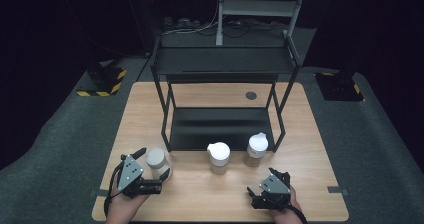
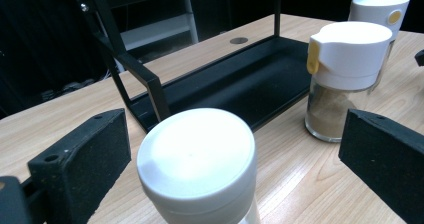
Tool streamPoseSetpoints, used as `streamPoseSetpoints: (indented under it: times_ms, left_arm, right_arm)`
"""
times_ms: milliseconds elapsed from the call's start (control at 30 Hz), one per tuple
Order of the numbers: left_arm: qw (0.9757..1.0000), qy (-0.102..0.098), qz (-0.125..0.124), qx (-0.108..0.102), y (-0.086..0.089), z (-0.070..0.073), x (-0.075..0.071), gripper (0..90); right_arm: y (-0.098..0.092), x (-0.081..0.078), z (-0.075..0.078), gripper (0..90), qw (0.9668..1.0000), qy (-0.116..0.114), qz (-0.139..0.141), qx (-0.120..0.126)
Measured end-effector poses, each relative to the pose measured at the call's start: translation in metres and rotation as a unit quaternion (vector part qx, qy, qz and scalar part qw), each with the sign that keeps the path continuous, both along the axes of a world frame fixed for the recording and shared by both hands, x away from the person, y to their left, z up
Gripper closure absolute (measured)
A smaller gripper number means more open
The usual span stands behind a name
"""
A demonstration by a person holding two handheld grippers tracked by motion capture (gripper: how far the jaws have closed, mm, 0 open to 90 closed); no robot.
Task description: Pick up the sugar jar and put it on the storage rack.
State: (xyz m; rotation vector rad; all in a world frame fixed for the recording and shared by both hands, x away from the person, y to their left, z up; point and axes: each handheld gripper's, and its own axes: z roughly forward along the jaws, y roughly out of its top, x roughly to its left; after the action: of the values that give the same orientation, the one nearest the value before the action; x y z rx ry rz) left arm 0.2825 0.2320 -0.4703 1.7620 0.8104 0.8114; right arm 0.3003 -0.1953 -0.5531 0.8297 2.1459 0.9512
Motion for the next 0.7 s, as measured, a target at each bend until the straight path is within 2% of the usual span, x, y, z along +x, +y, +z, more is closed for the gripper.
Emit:
streamPoseSetpoints:
  times_ms: [433,700]
  left_arm:
    - [0.9996,0.019,0.005,-0.019,0.007,-0.012,0.007,0.5]
    - [0.999,0.028,0.011,-0.035,0.012,-0.021,0.012,8.2]
  right_arm:
    - [0.0,0.0,0.0,0.0,1.0,-0.002,0.002,-0.002]
    - [0.0,0.0,0.0,0.0,1.0,-0.002,0.002,-0.001]
